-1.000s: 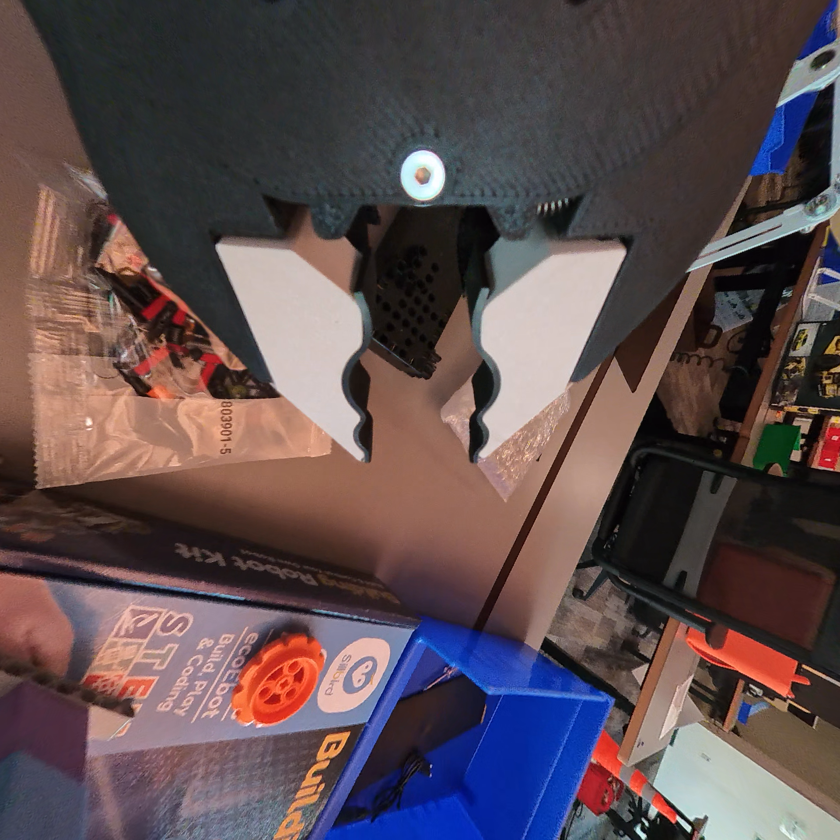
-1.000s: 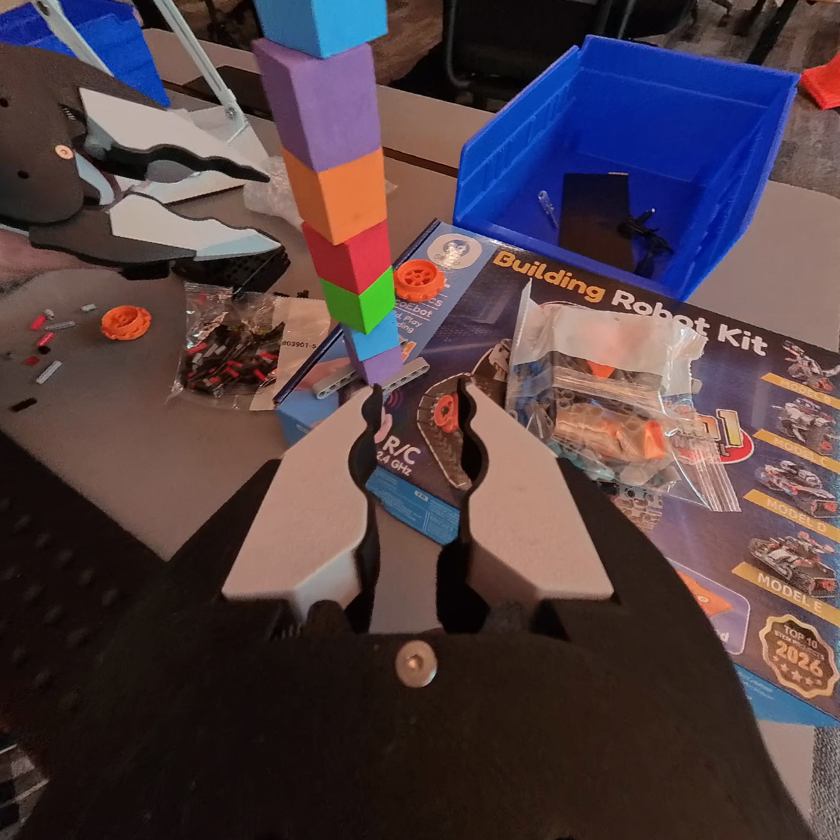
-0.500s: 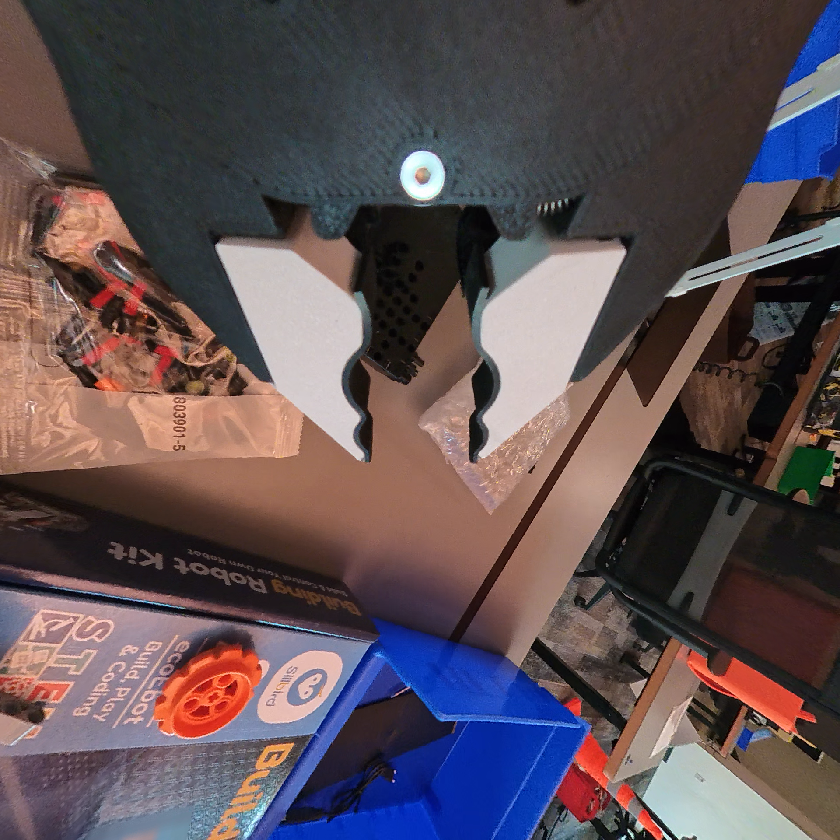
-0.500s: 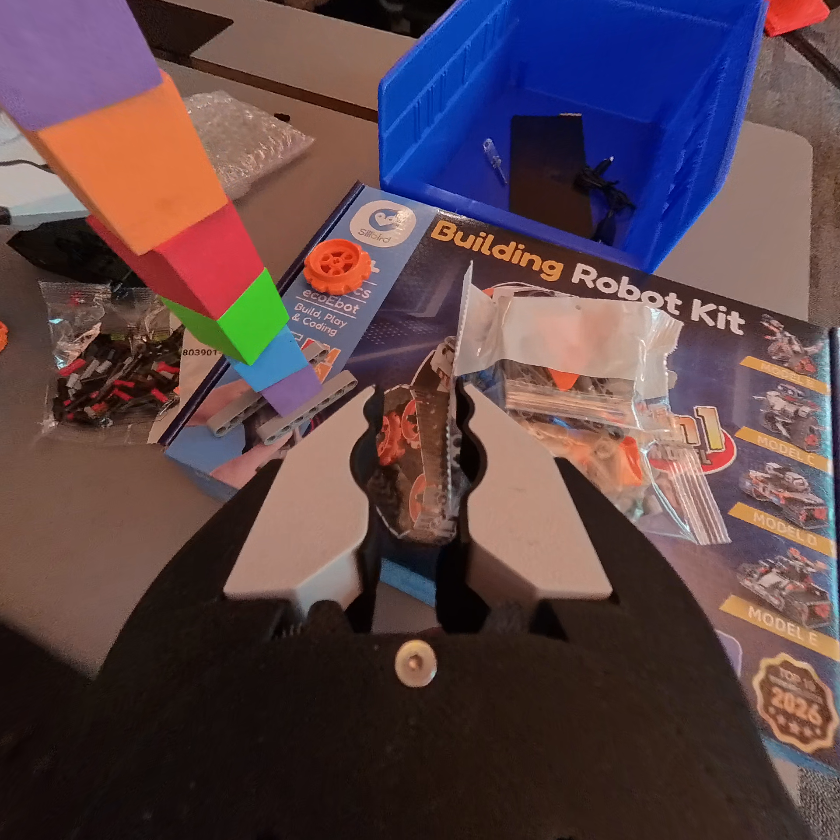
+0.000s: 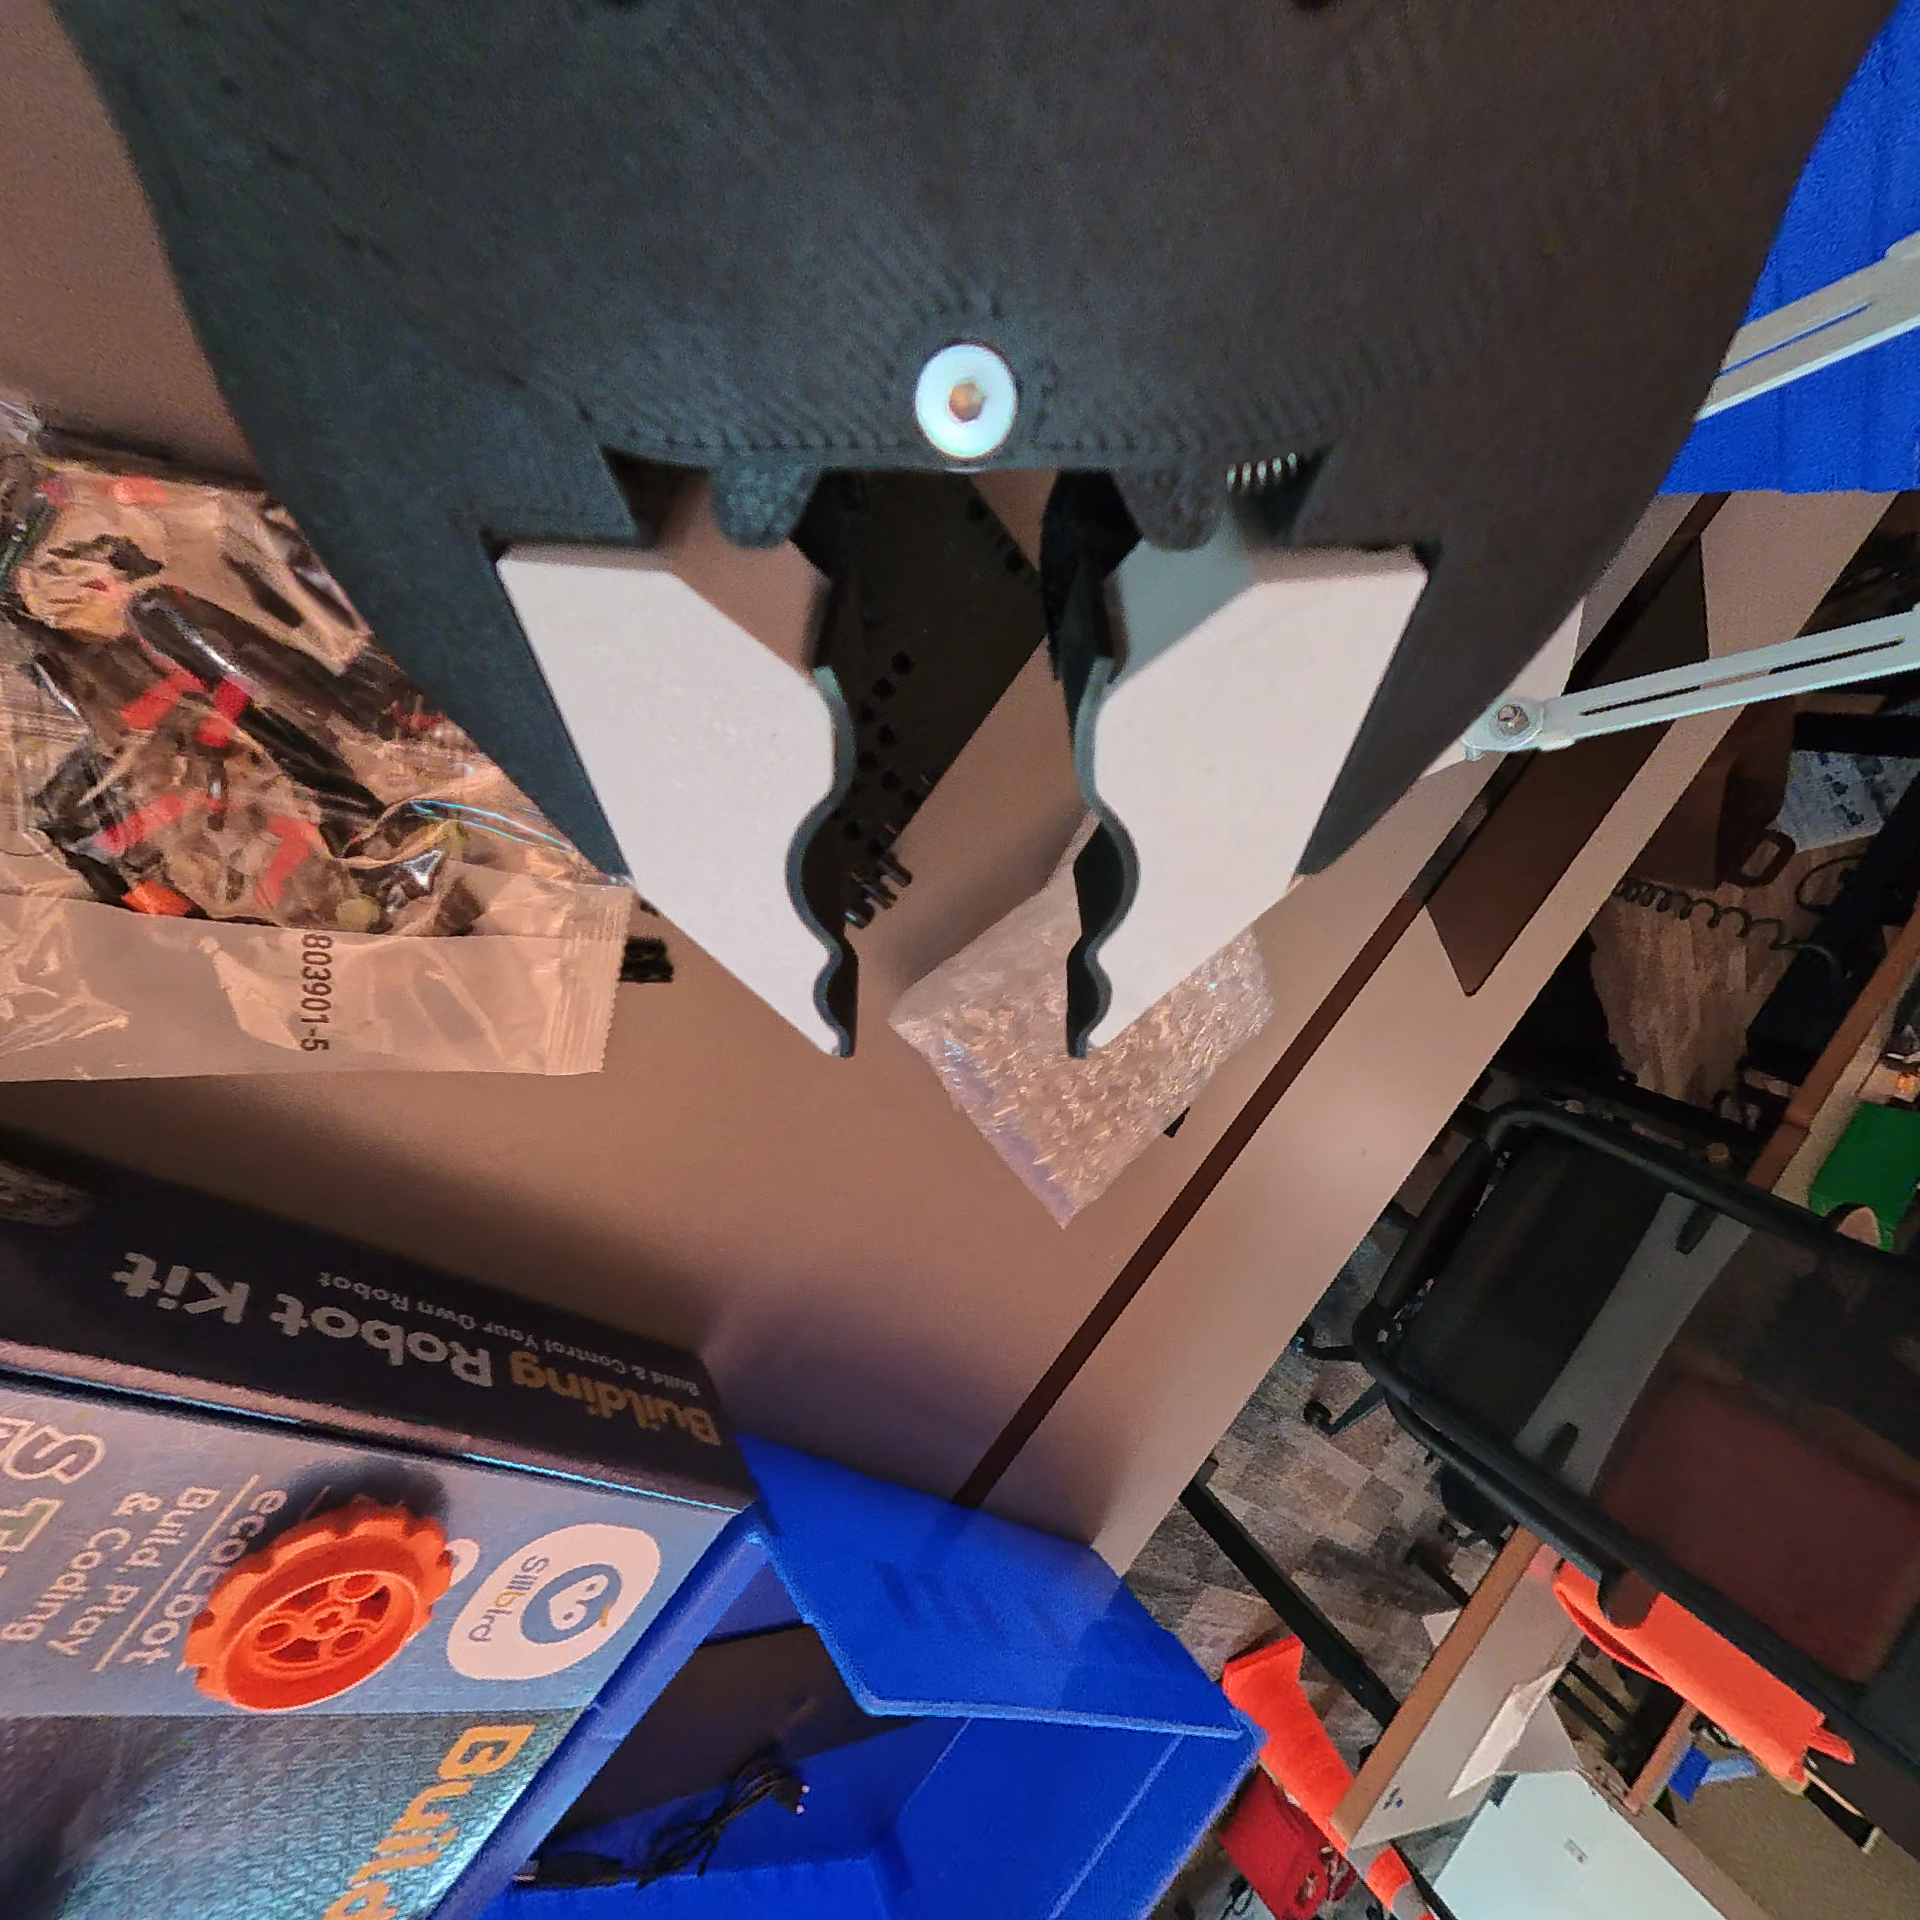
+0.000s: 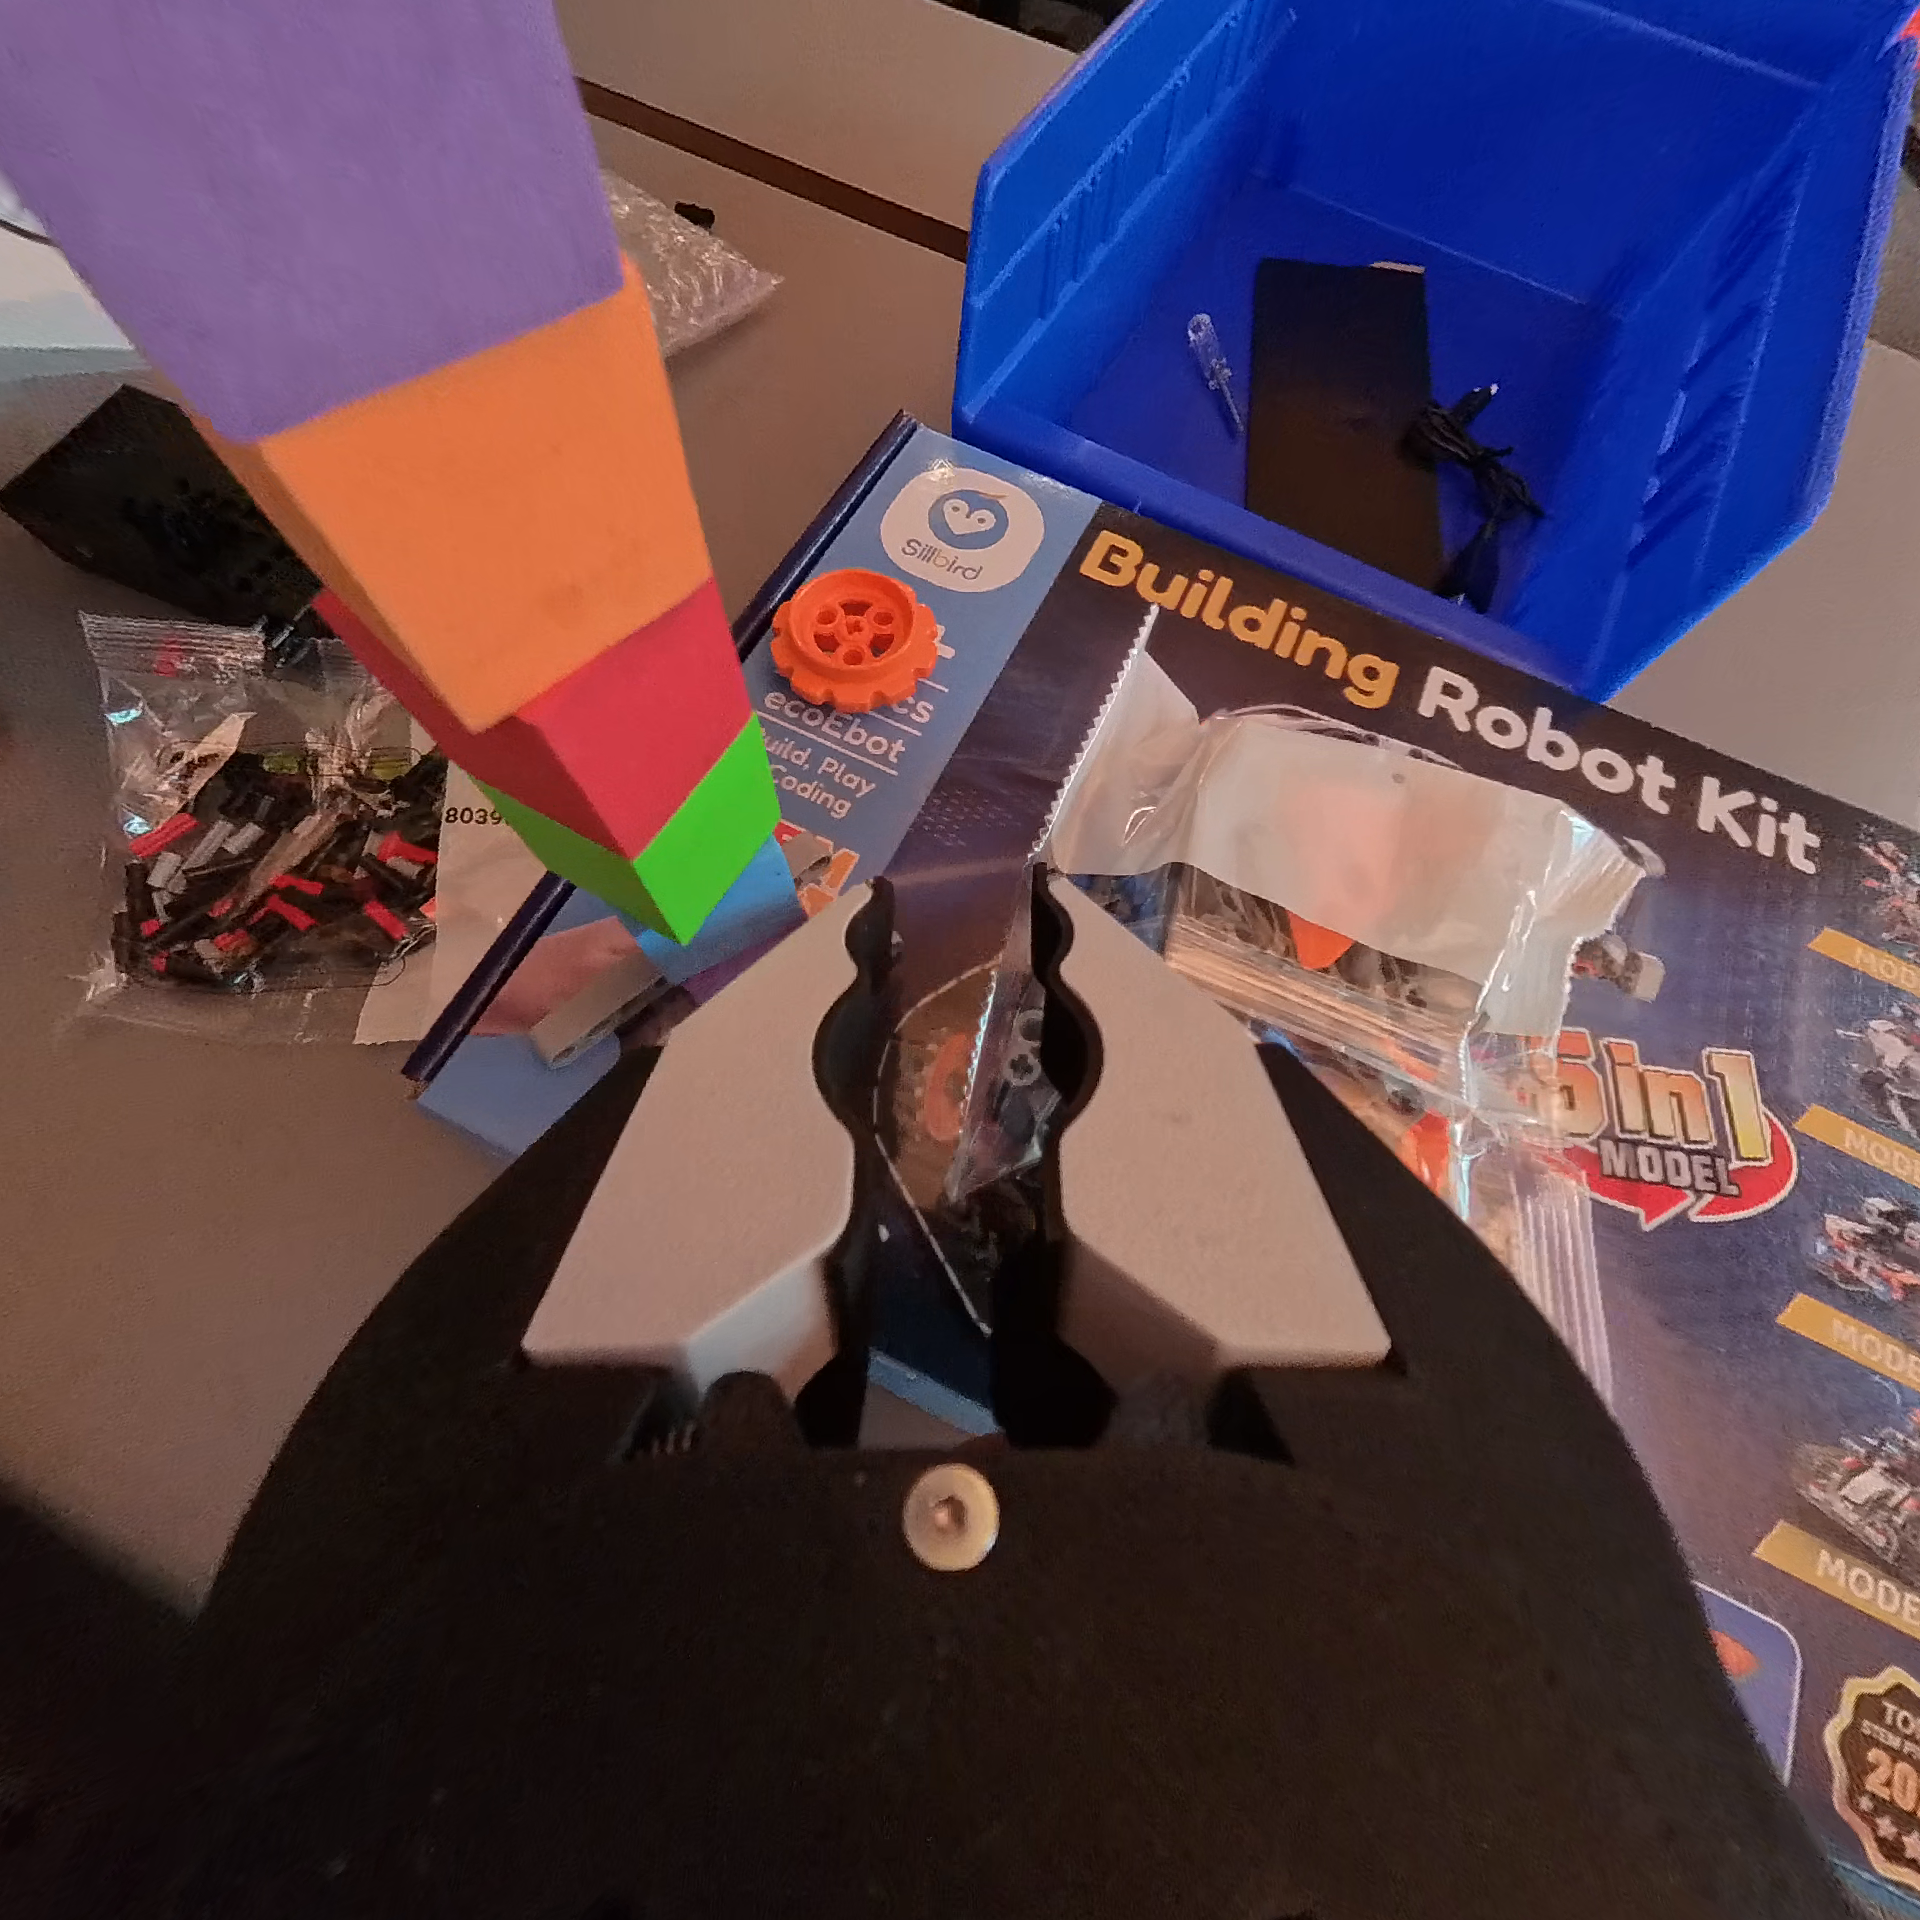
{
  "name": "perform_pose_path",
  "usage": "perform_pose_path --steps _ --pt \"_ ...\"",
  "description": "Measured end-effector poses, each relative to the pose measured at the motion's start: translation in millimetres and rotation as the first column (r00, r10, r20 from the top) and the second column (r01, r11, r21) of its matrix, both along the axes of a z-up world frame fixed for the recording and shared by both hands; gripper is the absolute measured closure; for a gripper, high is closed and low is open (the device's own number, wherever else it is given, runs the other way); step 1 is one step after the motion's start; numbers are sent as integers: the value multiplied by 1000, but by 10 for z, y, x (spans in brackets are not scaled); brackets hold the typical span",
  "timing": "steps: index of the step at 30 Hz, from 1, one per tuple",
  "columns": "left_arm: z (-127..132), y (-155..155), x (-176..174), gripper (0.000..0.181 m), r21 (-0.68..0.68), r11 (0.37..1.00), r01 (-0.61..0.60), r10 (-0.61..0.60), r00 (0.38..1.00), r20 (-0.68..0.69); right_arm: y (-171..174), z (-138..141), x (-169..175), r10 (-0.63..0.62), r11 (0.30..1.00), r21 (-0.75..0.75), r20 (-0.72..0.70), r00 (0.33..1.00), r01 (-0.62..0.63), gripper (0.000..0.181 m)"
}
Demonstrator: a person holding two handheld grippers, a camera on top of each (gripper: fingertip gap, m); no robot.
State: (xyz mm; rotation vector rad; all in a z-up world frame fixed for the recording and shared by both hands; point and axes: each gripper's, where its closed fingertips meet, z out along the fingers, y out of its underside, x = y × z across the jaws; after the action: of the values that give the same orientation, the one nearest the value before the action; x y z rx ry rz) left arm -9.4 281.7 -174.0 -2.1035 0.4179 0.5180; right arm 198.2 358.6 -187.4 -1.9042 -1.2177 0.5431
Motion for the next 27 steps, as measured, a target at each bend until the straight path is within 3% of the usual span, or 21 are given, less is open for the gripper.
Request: perform_pose_path --steps 27 --pt "208 -142 -339 144 52 996 -74 70 994 85 -276 37 -389 45 999 15 74 996 -46 163"
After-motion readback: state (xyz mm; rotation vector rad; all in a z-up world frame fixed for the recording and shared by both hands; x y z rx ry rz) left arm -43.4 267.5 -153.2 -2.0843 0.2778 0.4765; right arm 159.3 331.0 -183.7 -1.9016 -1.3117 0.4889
